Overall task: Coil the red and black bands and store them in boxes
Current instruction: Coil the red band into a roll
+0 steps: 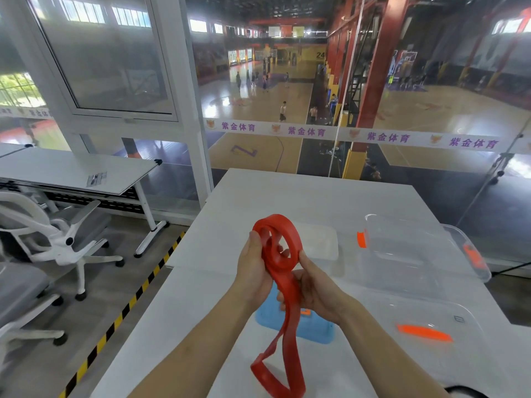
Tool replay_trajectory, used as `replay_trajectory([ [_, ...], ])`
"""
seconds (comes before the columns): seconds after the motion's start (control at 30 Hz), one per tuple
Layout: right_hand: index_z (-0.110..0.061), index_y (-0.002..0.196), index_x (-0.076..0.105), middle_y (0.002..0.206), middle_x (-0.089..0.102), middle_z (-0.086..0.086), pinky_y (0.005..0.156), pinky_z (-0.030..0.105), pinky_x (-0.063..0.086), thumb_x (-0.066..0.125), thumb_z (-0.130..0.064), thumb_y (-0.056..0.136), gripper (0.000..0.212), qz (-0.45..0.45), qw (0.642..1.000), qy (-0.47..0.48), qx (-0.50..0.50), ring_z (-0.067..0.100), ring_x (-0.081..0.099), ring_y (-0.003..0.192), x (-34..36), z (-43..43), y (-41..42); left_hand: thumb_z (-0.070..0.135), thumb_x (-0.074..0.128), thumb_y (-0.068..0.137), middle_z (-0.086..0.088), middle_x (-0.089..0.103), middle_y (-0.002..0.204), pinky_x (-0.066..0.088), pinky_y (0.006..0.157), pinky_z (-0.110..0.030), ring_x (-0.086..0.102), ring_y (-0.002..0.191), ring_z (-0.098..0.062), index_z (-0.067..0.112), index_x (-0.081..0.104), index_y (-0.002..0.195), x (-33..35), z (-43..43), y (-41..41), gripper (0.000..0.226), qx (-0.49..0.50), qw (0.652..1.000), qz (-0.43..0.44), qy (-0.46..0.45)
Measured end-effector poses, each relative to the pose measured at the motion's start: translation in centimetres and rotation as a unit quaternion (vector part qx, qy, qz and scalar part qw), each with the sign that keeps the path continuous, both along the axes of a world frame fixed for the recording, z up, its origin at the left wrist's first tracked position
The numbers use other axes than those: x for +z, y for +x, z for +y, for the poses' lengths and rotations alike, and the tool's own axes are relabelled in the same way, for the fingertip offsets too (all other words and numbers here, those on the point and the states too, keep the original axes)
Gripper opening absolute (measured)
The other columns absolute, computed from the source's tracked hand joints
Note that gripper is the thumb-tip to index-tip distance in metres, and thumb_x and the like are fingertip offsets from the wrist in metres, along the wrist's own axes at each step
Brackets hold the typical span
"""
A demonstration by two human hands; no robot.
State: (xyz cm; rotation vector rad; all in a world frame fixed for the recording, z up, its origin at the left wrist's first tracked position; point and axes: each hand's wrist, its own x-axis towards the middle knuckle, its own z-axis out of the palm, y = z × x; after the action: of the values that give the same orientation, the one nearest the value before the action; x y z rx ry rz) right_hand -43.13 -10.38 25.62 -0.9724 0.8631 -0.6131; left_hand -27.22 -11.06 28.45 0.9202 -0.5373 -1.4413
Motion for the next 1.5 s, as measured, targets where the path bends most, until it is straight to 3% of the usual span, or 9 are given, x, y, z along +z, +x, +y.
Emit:
replay_trajectory([
  [0.17,-0.005,0.1,0.074,0.098,0.076,0.024,0.082,0.038,0.059,0.051,-0.067,0.095,0.066,0.016,1.0,-0.01,0.01,0.036,0.075,0.088,-0.7,0.6,-0.4,0.053,0.037,0.103,-0.008,0.061,0.084,0.054,0.066,-0.029,0.058,0.069,-0.017,0.009,0.059,0.121,1.0,-0.9,0.6,0.053,-0.008,0.999,-0.032,-0.037],
  [0.33,-0.008,0.099,0.076,0.099,0.077,0.021,0.082,0.036,0.059,0.061,-0.051,0.098,0.045,0.058,0.996,-0.051,0.039,0.035,0.074,0.094,-0.9,0.5,-0.4,0.056,0.036,0.102,-0.016,0.06,0.111,0.049,0.091,-0.044,0.056,0.099,-0.029,0.017,0.065,0.116,2.5,-1.3,1.3,0.051,-0.014,0.997,-0.046,-0.056],
  [0.5,-0.004,0.1,0.075,0.1,0.077,0.024,0.092,0.044,0.06,0.065,-0.038,0.1,0.036,0.085,0.991,-0.067,0.082,0.032,0.076,0.092,-1.1,0.4,-0.9,0.058,0.031,0.103,-0.017,0.062,0.105,0.045,0.104,-0.055,0.053,0.104,-0.034,0.027,0.075,0.098,3.8,-2.1,2.7,0.054,-0.009,0.995,-0.072,-0.074],
  [0.57,-0.001,0.102,0.074,0.1,0.075,0.026,0.096,0.051,0.059,0.064,-0.036,0.101,0.037,0.095,0.99,-0.073,0.081,0.035,0.074,0.092,-1.5,0.2,-1.1,0.061,0.031,0.099,-0.009,0.068,0.094,0.047,0.099,-0.053,0.059,0.096,-0.029,0.036,0.078,0.086,4.3,-2.1,3.0,0.055,-0.013,0.989,-0.106,-0.098],
  [0.67,0.005,0.109,0.071,0.095,0.073,0.026,0.094,0.056,0.059,0.067,-0.038,0.101,0.043,0.114,0.989,-0.082,0.051,0.04,0.069,0.09,-1.4,-0.1,-1.5,0.069,0.035,0.091,-0.01,0.067,0.096,0.05,0.089,-0.049,0.062,0.092,-0.029,0.028,0.07,0.102,4.5,-2.3,3.7,0.055,-0.011,0.975,-0.175,-0.133],
  [0.87,-0.018,0.076,0.075,0.071,0.066,0.015,0.056,0.025,0.052,0.07,-0.046,0.089,0.031,0.105,0.987,-0.122,-0.026,0.017,0.063,0.054,1.1,-0.5,-2.4,0.047,0.026,0.107,0.0,0.067,0.115,0.055,0.09,-0.024,0.067,0.101,-0.013,0.02,0.059,0.132,2.8,-3.0,5.7,0.048,-0.081,0.874,-0.42,-0.232],
  [1.03,-0.017,0.079,0.078,0.073,0.065,0.017,0.057,0.028,0.048,0.048,-0.061,0.102,0.058,0.106,0.988,-0.1,-0.041,0.022,0.056,0.053,2.8,-0.7,-2.0,0.05,0.026,0.106,0.01,0.06,0.115,0.04,0.095,-0.012,0.057,0.108,-0.002,0.031,0.056,0.13,2.1,-2.7,5.9,0.043,-0.147,0.702,-0.629,-0.299],
  [1.2,-0.012,0.092,0.08,0.074,0.065,0.015,0.062,0.028,0.051,0.03,-0.082,0.097,0.086,0.147,0.986,-0.072,-0.035,0.02,0.058,0.057,3.4,-0.5,-1.7,0.057,0.026,0.1,0.009,0.056,0.118,0.043,0.097,-0.022,0.053,0.106,-0.007,0.03,0.049,0.137,2.5,-2.0,5.4,0.052,-0.212,0.613,-0.694,-0.311],
  [1.5,-0.007,0.105,0.08,0.073,0.067,0.009,0.055,0.026,0.05,0.051,-0.076,0.094,0.076,0.116,0.989,-0.041,-0.08,0.016,0.056,0.059,3.0,0.1,-1.1,0.045,0.039,0.107,0.007,0.054,0.127,0.041,0.102,-0.024,0.049,0.111,-0.005,0.027,0.047,0.144,1.9,-2.1,4.2,0.042,-0.216,0.588,-0.719,-0.302],
])
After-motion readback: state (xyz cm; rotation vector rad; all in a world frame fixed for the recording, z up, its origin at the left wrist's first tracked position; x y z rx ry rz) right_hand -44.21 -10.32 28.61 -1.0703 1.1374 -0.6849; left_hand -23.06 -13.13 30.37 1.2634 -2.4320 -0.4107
